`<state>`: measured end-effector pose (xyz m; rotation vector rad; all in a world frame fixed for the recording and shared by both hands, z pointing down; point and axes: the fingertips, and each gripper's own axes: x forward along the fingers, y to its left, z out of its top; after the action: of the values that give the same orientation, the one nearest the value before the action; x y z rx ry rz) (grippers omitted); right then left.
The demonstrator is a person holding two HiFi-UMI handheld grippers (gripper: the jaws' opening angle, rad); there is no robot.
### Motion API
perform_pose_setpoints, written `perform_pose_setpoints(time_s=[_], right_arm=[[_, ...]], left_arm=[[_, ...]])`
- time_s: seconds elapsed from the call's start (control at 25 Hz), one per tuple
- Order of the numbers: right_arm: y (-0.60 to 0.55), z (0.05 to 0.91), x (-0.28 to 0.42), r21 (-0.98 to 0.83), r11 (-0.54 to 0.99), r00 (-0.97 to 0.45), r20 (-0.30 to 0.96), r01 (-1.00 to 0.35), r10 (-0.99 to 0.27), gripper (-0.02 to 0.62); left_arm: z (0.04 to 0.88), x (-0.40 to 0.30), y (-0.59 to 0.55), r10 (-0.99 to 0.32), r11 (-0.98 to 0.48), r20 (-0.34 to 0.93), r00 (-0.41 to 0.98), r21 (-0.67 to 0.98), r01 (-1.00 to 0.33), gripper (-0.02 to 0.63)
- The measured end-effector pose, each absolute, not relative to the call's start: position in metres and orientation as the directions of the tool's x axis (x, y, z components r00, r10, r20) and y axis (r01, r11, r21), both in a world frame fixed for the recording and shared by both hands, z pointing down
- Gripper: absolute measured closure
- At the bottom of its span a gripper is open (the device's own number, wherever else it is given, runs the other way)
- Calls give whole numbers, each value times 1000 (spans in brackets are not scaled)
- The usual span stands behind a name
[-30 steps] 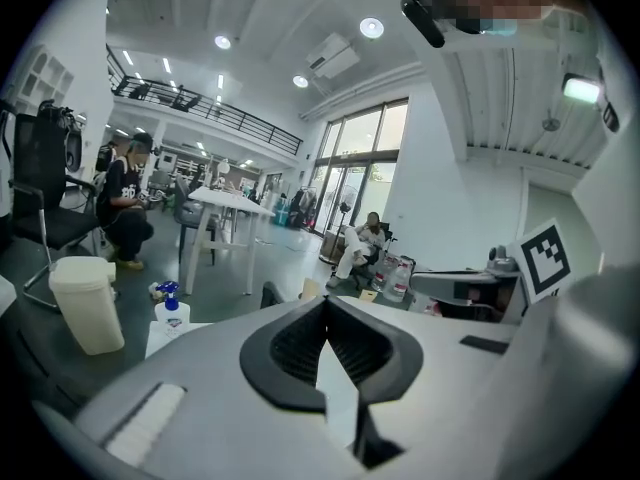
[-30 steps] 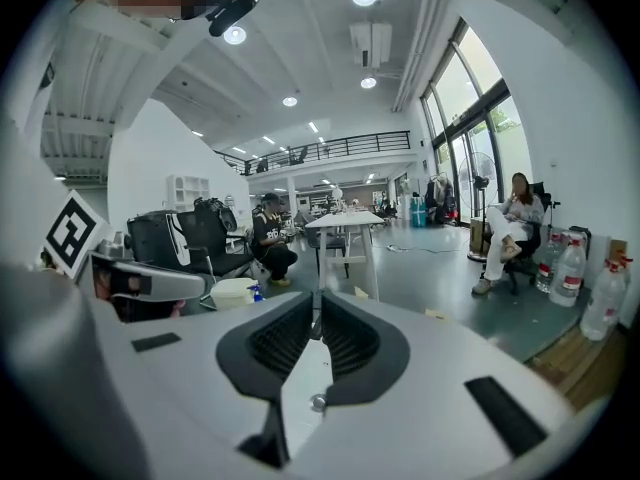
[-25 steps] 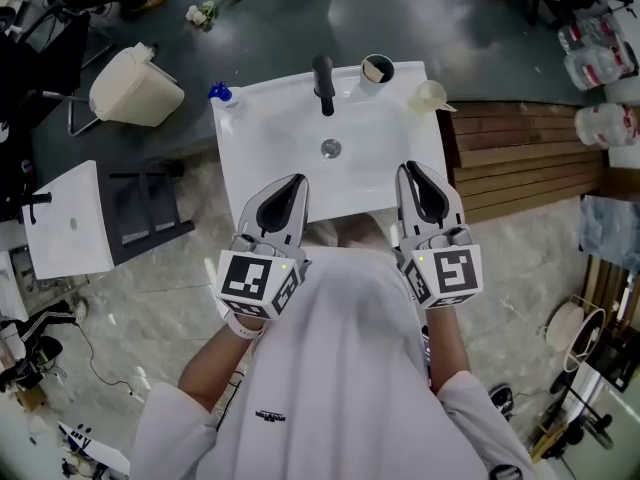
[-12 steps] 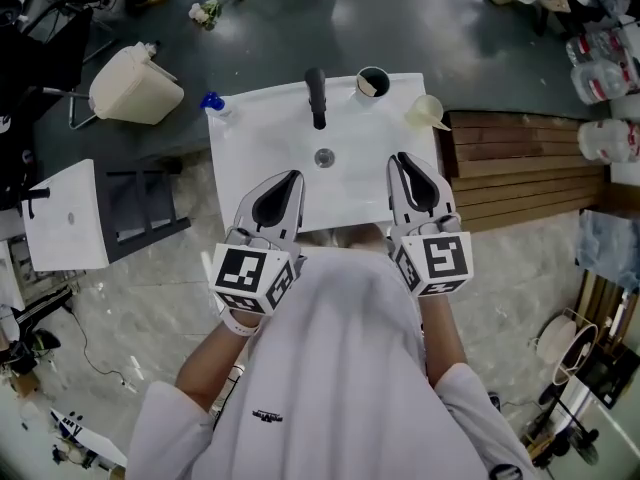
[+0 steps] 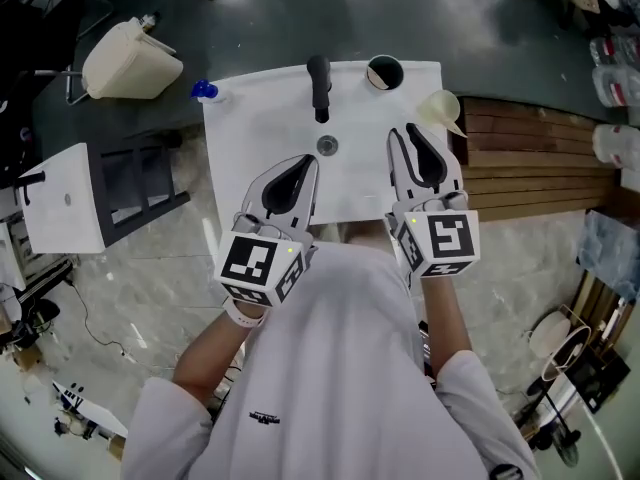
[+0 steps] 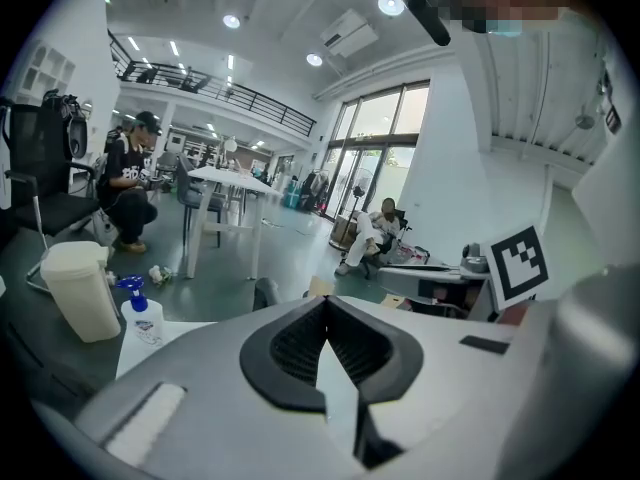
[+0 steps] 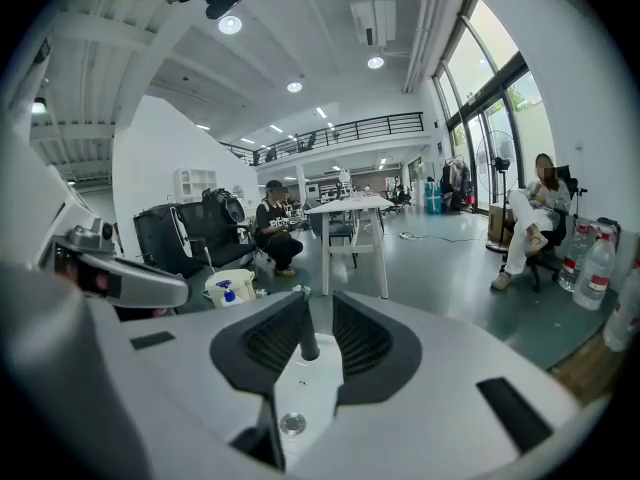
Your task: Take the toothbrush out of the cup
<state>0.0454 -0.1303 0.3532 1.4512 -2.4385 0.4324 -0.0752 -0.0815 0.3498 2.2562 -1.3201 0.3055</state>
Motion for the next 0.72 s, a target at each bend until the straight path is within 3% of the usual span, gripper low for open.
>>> perform_pose_setpoints(time_s=[0.32, 0.72], right_arm=[[-150, 377, 71, -108, 398, -405, 413, -911, -816, 535], [-184, 402, 57, -104, 459, -457, 421, -882, -784, 518]], left_arm=[[374, -61, -103, -713, -417, 465, 525, 320, -851, 600], [403, -51, -120, -694, -397, 501, 517, 332, -856, 600]])
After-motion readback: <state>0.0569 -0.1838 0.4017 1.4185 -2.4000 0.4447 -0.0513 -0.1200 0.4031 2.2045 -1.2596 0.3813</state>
